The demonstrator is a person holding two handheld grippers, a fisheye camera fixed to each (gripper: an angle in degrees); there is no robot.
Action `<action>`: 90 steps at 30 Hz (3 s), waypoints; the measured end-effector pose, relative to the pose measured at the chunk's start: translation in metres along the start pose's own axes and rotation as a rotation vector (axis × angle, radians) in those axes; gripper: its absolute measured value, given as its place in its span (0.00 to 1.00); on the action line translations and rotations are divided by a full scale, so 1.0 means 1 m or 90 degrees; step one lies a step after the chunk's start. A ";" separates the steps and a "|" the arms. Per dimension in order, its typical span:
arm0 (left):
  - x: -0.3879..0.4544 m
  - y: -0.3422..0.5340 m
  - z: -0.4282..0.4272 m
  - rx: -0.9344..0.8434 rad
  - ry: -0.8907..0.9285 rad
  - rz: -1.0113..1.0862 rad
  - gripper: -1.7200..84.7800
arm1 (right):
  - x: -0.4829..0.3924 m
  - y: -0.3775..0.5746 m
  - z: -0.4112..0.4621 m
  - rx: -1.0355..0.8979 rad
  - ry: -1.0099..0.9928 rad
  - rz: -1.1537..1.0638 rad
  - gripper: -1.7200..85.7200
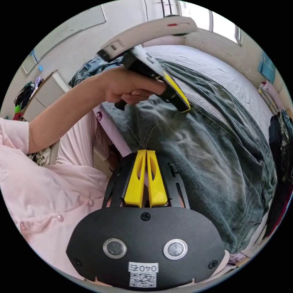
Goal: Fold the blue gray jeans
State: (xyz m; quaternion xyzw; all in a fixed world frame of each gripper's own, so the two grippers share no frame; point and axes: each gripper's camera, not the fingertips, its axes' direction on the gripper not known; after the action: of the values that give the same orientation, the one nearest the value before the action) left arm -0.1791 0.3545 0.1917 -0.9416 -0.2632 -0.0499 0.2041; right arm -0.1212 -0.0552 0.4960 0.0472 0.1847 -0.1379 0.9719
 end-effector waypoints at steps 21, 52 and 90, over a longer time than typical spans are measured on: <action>0.039 0.051 0.079 0.002 -0.094 0.037 0.01 | -0.057 0.011 0.025 -0.007 0.124 -0.087 0.01; 0.109 0.069 -0.039 0.071 0.024 0.051 0.01 | 0.147 0.208 -0.114 0.070 0.358 0.472 0.01; -0.295 0.102 -0.363 -0.096 -0.299 -0.515 0.01 | 0.099 0.047 -0.026 -0.126 0.225 0.222 0.01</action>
State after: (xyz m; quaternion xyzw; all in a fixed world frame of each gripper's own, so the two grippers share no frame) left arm -0.3746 -0.0142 0.4272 -0.7615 -0.6435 0.0698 0.0346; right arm -0.0289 -0.0315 0.4368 0.0065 0.3531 0.0611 0.9336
